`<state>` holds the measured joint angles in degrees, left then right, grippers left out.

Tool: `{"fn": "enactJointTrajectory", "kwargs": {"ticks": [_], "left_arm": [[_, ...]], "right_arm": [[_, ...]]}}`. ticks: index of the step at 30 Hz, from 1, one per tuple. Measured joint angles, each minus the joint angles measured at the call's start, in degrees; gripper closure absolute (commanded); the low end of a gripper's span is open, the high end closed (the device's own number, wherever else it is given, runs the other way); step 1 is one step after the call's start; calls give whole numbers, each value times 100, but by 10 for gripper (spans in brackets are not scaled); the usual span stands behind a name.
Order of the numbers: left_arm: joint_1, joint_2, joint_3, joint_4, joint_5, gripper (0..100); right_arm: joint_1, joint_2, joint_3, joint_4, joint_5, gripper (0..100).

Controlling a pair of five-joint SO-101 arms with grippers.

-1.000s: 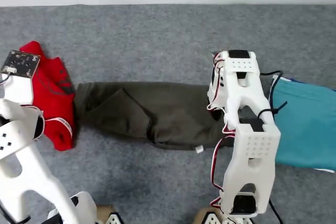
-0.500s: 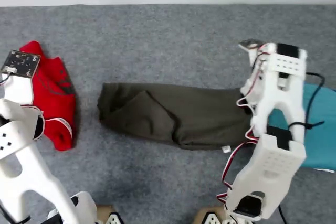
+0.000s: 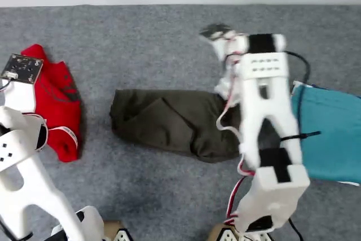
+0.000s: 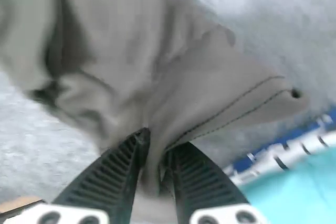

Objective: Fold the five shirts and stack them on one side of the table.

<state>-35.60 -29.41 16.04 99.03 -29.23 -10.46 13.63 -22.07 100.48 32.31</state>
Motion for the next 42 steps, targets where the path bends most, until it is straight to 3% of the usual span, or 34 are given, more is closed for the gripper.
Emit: {"fn": "enactJointTrajectory", "kwargs": {"ticks": [11, 25, 31, 33, 38, 42], "left_arm": [[0, 0, 0, 0, 0, 979], [0, 0, 26, 9, 0, 979], [0, 0, 26, 18, 0, 979], [0, 0, 26, 18, 0, 979], [0, 0, 26, 18, 0, 979], [0, 0, 26, 18, 0, 979]], "right_arm": [[-1960, -308, 62, -79, -659, 988], [-2778, 993, 70, -1978, -747, 983], [-3121, 1820, -378, -2338, -747, 756], [-3200, 2110, -835, -2312, -782, 726], [-3297, 2549, -2444, -1723, -1125, 750], [-3270, 2699, -3842, -677, -1143, 882]]}}
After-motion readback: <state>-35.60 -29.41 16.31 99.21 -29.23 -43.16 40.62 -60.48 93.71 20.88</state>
